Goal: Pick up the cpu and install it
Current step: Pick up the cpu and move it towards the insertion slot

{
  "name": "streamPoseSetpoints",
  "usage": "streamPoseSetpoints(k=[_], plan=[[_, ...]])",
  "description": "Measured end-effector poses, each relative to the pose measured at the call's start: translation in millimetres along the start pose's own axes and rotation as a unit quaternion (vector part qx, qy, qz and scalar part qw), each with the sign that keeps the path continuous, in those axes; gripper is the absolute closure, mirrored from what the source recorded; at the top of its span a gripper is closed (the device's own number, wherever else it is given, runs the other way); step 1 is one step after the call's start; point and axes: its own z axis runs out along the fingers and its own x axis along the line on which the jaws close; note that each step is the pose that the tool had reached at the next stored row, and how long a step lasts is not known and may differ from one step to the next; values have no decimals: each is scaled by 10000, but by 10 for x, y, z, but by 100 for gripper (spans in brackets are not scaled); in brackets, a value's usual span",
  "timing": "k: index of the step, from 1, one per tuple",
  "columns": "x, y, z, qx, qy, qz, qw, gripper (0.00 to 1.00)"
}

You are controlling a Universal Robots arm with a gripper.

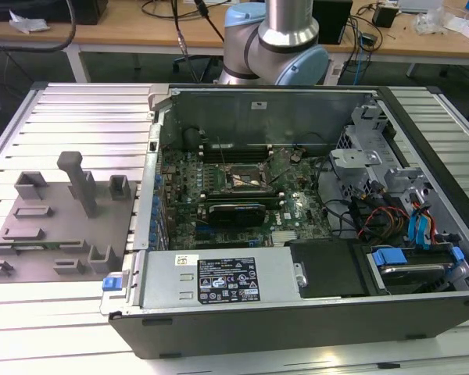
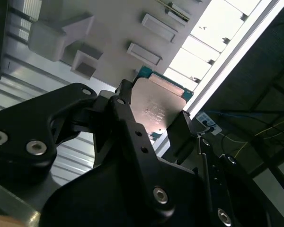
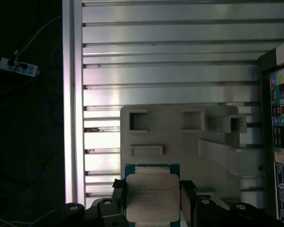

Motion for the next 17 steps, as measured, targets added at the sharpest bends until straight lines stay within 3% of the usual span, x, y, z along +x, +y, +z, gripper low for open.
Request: streamPoseSetpoints(k=[7,8,17], plan=[[-1,34,-202,0,0,0,10000,45],[-1,43,-262,1,0,0,10000,45],[-1,84,-554,0,0,0,10000,45]])
